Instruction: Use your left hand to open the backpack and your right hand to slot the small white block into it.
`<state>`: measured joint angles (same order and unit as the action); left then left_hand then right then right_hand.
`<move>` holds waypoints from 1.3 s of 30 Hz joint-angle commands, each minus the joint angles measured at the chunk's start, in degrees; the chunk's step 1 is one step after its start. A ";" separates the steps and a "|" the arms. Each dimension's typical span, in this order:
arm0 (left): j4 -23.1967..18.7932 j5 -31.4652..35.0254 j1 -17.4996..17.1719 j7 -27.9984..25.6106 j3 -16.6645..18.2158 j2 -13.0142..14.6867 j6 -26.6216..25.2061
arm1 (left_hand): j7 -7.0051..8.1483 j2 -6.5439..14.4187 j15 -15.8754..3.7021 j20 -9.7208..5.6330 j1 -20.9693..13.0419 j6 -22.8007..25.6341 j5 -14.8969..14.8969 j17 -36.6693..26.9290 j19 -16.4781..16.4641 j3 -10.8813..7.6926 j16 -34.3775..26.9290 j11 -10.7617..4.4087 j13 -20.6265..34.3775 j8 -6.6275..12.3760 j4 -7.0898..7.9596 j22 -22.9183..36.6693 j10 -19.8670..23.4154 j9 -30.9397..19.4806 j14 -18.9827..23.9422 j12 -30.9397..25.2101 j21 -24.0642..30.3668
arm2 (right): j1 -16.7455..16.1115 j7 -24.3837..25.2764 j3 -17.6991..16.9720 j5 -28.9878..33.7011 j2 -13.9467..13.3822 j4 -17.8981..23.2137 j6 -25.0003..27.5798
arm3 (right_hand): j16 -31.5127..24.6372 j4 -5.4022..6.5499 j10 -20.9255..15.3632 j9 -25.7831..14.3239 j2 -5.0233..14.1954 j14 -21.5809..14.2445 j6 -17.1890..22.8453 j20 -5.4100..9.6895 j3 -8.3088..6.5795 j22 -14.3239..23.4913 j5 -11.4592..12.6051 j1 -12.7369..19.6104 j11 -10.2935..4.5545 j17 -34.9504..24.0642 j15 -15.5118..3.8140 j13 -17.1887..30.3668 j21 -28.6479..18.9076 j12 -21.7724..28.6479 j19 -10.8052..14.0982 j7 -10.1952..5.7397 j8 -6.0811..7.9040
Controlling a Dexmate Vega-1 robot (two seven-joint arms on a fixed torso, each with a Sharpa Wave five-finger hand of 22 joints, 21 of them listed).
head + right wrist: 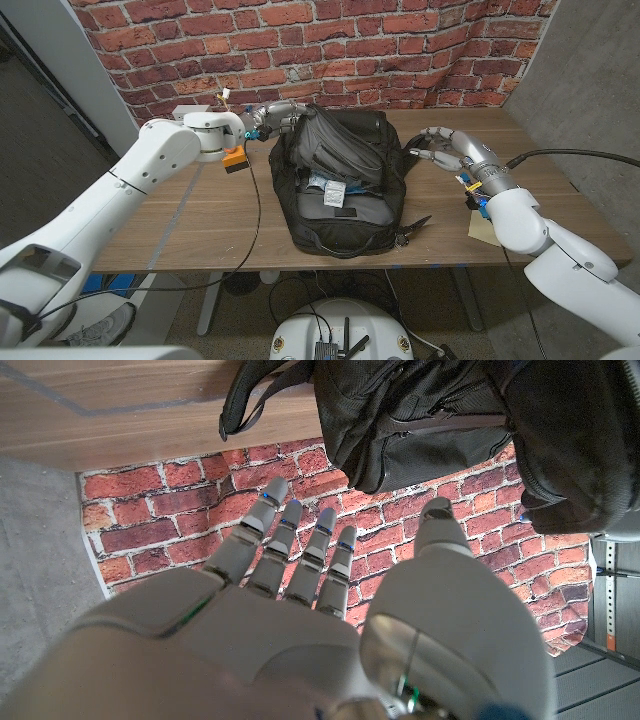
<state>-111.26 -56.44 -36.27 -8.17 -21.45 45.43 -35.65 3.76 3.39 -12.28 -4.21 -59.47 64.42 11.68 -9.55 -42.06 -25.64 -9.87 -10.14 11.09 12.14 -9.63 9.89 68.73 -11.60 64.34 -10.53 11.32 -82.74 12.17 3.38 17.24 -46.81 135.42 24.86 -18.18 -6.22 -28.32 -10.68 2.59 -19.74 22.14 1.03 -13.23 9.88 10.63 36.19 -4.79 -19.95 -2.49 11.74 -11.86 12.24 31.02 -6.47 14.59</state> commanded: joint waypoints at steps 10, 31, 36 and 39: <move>7.30 9.70 4.46 20.64 -5.50 3.23 9.61 | -0.07 0.11 -1.31 -7.06 0.67 -0.07 0.35 -0.18 0.45 -0.96 -0.04 -0.15 0.13 0.12 -0.17 -0.09 -0.46 -0.16 -0.56 -0.39 -0.31 | 5.03 2.42 1.17 -10.49 -0.95 -6.97 -5.22 | 0.70 -0.38 0.92 0.04 0.66 1.19 -0.63 0.59 -0.12 0.13 0.52 -1.07 0.65 -0.01 -2.22 0.01 0.31 -0.70 -0.21 0.26 -0.83; 8.88 13.78 5.76 30.35 -6.37 5.23 12.15 | 0.17 -0.15 -1.20 -7.08 1.29 -0.81 0.40 -0.12 1.31 -1.34 0.06 0.24 0.17 -0.01 -0.15 -0.12 -1.52 -0.19 -1.58 -0.28 -0.50 | 9.71 5.07 4.36 -15.21 -2.45 -12.96 -10.60 | 1.00 -0.44 1.38 0.05 0.99 1.56 -0.70 0.60 0.01 0.13 0.62 -1.67 0.94 0.16 -1.90 -0.06 0.43 -0.87 -0.42 0.49 -1.32; 8.70 14.73 6.37 32.70 -6.92 6.06 12.11 | -0.06 -0.02 -1.13 -6.95 1.61 -1.01 0.41 -0.11 1.54 -1.49 0.08 0.30 0.18 -0.04 -0.01 -0.13 -1.84 -0.20 -1.90 -0.25 -0.54 | 10.43 5.91 5.14 -15.61 -2.48 -14.08 -11.43 | 1.02 -0.53 1.43 0.05 1.12 1.53 -0.56 0.62 -0.03 0.13 0.66 -1.67 1.01 0.20 -1.99 -0.07 0.45 -0.89 -0.47 0.52 -1.36; 8.41 15.13 6.42 33.62 -6.98 6.45 12.33 | -0.02 -0.09 -1.08 -6.81 1.79 -1.35 0.40 -0.08 1.85 -1.56 0.14 0.39 0.18 -0.14 0.00 -0.13 -2.29 -0.21 -2.20 -0.14 -0.62 | 11.00 5.88 5.57 -15.98 -2.74 -14.70 -11.85 | 1.03 -0.61 1.31 0.05 1.21 1.49 -0.37 0.59 -0.08 0.13 0.69 -1.61 1.05 0.23 -1.94 -0.08 0.45 -0.83 -0.48 0.61 -1.35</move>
<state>-102.20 -43.24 -30.36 21.81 -27.89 50.40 -23.80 3.70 3.34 -11.28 -3.78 -58.15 63.42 11.92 -9.54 -40.64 -26.75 -9.87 -9.84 11.05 12.14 -9.49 9.59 66.91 -11.61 62.33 -10.52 10.88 -73.54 17.00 7.52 2.90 -49.10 123.13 14.90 -17.44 -6.47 -26.87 -10.68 3.71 -18.55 21.66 1.55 -12.97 9.89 11.06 35.06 -3.78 -19.66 -2.46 11.75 -11.43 11.41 30.49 -6.12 13.26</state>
